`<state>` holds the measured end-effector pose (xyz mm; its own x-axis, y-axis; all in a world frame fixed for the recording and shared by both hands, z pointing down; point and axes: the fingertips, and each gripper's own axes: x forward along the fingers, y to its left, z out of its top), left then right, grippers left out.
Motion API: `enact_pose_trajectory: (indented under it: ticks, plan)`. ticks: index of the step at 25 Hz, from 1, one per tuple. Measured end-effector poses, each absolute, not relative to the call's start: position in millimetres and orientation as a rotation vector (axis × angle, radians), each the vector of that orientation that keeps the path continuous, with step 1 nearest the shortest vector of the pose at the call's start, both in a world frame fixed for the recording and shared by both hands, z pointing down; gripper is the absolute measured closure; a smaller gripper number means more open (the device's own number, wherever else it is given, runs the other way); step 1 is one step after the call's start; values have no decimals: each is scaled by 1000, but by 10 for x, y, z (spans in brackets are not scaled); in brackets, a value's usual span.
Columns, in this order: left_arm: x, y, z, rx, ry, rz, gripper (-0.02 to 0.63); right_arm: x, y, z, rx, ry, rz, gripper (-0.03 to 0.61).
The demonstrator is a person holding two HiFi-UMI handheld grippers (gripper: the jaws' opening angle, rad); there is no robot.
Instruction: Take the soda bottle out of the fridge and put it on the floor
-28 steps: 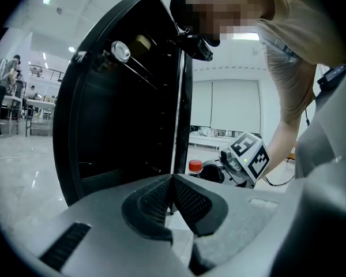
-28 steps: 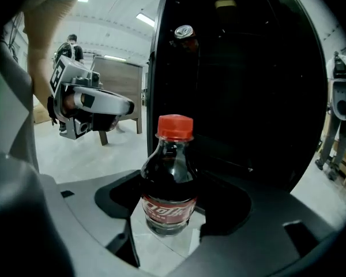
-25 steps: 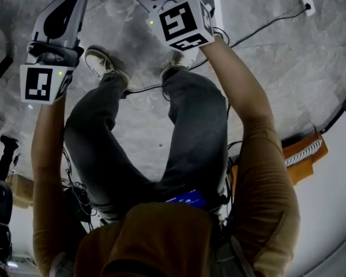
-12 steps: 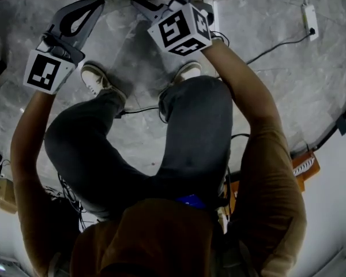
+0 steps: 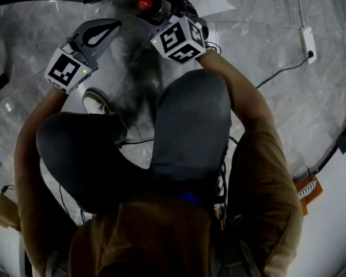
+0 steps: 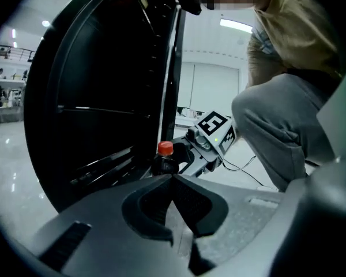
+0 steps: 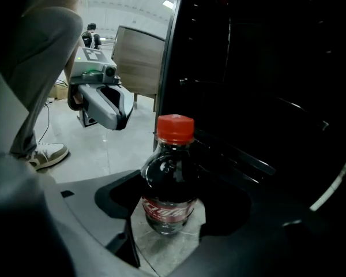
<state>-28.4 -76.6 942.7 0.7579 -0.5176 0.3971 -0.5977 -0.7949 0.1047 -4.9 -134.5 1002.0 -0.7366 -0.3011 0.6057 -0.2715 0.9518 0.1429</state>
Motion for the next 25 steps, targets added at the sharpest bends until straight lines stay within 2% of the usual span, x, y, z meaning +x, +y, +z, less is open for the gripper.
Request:
enact_pose_trajectory:
  ticks: [10,25]
  plan:
    - [-516,-1071,9690,2646,-1066,461,612,-229,-1332,10267,417,-2456,-64,279]
    - [-685,-1023,9780,2623,-1021,542,612,-239,-1216,10572,401,-2471,-37,278]
